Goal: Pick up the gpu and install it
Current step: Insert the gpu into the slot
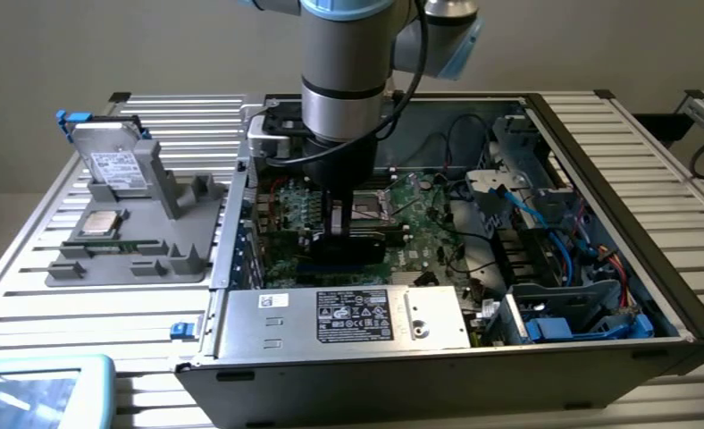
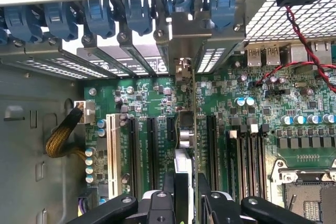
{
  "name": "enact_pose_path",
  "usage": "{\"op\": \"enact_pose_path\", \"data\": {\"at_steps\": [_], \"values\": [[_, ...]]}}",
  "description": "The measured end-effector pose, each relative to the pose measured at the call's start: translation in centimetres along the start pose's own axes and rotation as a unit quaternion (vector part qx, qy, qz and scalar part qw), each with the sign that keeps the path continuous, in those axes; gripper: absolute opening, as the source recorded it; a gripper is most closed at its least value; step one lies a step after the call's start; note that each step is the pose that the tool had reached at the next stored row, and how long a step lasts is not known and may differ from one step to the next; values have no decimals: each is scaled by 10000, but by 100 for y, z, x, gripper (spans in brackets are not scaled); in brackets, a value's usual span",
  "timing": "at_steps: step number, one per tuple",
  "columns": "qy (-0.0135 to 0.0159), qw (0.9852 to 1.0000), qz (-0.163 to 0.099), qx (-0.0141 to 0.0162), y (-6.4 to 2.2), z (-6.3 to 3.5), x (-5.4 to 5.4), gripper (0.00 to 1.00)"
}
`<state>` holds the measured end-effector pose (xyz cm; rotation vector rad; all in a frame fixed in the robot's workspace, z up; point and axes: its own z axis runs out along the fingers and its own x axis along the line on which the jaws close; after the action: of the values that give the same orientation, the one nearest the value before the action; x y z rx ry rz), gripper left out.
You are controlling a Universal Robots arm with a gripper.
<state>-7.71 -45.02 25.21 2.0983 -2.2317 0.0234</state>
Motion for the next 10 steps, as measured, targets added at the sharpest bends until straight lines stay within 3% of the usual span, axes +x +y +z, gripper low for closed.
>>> {"op": "enact_pose_path", "data": {"at_steps": [10], "values": [[-6,10000,81,-5,-20,3,-2,27]]}}
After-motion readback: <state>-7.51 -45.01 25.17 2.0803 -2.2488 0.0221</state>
